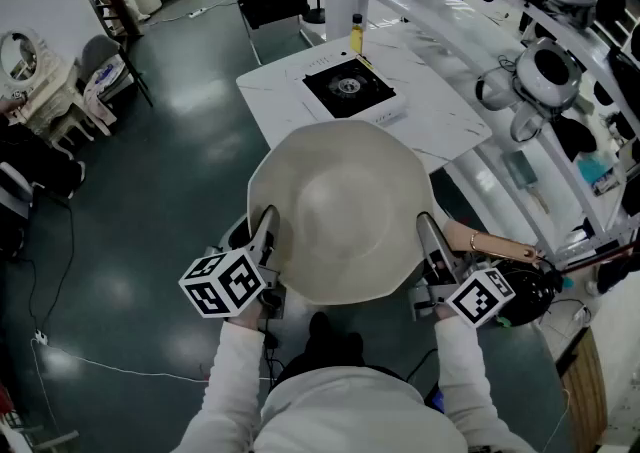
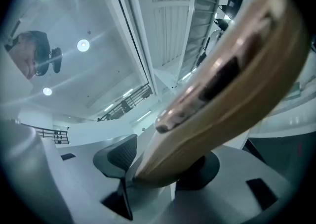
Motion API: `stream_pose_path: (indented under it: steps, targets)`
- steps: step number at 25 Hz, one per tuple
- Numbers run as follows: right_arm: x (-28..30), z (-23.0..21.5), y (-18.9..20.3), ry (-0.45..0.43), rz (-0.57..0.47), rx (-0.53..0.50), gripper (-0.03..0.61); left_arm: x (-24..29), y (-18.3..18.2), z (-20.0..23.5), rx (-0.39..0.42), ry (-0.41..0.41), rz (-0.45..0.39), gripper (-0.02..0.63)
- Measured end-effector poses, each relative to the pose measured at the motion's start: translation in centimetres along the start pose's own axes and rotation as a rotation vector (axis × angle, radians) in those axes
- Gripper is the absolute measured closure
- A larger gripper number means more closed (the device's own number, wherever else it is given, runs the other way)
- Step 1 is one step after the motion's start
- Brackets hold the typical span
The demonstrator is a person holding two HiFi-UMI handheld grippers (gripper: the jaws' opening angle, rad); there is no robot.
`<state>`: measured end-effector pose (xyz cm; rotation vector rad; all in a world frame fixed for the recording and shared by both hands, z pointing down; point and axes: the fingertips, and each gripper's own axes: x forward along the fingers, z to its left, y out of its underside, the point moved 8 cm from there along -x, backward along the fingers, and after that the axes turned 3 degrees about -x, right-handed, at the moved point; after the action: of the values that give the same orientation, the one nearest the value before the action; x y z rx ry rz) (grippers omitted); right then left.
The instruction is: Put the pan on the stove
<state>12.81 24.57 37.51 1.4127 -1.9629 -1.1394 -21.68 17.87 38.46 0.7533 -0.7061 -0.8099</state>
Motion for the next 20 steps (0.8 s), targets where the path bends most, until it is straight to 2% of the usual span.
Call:
stream_pose_path:
  steps: [12,20]
  targets:
    - [-3.5,0.3,-1.3,-0.039,-0.018,-0.012,0.319,-2.7,2.1,-2.8,-0.015,-0.009,-0.036,0.506]
    - [-5.9,-0.5,-1.2,-0.025,-0.02,-0.001,0.321,-3.2,4.2,-4.1,-0.027,-0.008,-0.018,0.506]
